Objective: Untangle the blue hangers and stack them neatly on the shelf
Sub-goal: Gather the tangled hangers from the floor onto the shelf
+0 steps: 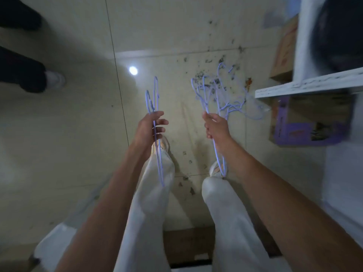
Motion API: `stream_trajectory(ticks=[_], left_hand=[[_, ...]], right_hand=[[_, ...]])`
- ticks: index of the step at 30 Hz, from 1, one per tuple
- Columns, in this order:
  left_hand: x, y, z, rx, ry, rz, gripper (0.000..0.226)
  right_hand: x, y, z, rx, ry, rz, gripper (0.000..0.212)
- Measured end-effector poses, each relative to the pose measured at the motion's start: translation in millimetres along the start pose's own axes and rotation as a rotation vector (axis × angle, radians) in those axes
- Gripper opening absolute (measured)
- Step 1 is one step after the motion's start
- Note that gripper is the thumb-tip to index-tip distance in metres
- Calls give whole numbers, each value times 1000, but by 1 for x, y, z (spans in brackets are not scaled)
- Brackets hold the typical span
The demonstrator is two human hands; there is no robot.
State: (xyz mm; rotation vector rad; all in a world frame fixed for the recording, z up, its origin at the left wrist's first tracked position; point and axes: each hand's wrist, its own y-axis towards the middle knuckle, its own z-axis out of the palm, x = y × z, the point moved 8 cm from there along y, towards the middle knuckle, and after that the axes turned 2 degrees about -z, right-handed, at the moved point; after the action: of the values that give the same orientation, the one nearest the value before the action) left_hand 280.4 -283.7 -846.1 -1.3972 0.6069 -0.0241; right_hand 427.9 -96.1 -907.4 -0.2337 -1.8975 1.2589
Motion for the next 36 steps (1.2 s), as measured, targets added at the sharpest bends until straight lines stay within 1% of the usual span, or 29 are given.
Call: stream_trajectory(ticks=[2, 5, 9, 12, 13, 15, 19, 21, 25, 28, 30, 32, 34, 36], left_hand=[[-36, -49, 0, 32, 74, 15, 24], [-87, -126, 27, 135, 216, 47, 21], [-147, -210, 74, 266, 418, 141, 30], [-179, -249, 106, 321, 457, 210, 27], [-186, -257, 116, 340, 463, 216, 26], [-200, -272, 135, 372, 495, 216, 25], [-225, -288, 182, 390, 605, 260, 24], [-229, -300, 211, 417, 652, 283, 23], [-211, -315, 271, 505, 776, 255, 26], [-188, -322, 319, 645, 935, 218, 24], [-163, -333, 347, 754, 1049, 151, 19], [-135, -350, 368, 859, 1143, 89, 22], [-97, -371, 383, 997, 1230, 10, 25], [-60, -395, 388, 1132, 1324, -41, 27]], right_hand=[[50, -63, -28, -48, 23, -36, 19], [115, -155, -72, -96, 112, -113, 33], [185, -246, -105, -56, 332, -208, 47], [221, -289, -129, -40, 408, -309, 58], [229, -301, -137, -53, 421, -340, 57], [236, -319, -153, -88, 441, -385, 48], [229, -341, -186, -245, 465, -490, 33], [215, -353, -199, -357, 427, -522, 32], [167, -380, -216, -623, 459, -454, 31], [136, -413, -224, -853, 545, -387, 29], [116, -443, -226, -992, 580, -305, 28], [91, -485, -226, -1164, 608, -225, 29], [67, -531, -217, -1332, 606, -147, 32], [42, -565, -200, -1428, 663, -26, 35]])
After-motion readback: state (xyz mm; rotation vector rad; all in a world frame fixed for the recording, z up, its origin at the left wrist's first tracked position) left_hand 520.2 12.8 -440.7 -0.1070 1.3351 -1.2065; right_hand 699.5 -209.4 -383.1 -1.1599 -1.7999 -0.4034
